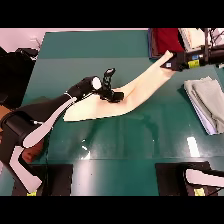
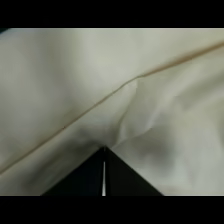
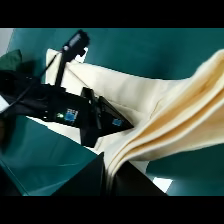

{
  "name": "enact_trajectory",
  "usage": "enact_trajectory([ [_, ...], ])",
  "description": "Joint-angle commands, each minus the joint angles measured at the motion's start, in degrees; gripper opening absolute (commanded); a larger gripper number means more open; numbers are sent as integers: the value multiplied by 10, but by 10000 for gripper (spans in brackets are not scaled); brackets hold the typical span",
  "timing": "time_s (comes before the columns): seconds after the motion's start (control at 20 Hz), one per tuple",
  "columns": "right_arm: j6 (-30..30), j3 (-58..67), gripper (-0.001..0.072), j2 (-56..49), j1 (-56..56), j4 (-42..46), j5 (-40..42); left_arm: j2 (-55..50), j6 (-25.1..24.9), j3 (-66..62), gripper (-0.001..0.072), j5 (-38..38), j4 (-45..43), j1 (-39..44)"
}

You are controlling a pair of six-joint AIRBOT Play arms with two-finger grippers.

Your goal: Fold the shirts.

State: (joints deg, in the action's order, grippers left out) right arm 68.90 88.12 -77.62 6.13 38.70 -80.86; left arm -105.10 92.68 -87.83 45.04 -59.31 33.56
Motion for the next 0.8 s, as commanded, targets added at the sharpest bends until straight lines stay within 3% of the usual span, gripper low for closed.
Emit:
enact_trajectory([
  [0.0,23,41,20,5,-54,-1,4,-7,-2,-4,20,6,-7,3],
  [0.2,31,62,20,5,-106,-2,26,3,-1,-35,20,58,-28,-19],
  [0.45,32,99,20,-19,-212,-3,85,124,-2,-90,20,129,-127,-128],
  [0.7,31,205,25,-179,-394,-52,217,284,-3,-114,20,161,-220,-257],
  [0.75,26,237,129,-224,-427,-59,248,310,-3,-114,21,161,-229,-275],
])
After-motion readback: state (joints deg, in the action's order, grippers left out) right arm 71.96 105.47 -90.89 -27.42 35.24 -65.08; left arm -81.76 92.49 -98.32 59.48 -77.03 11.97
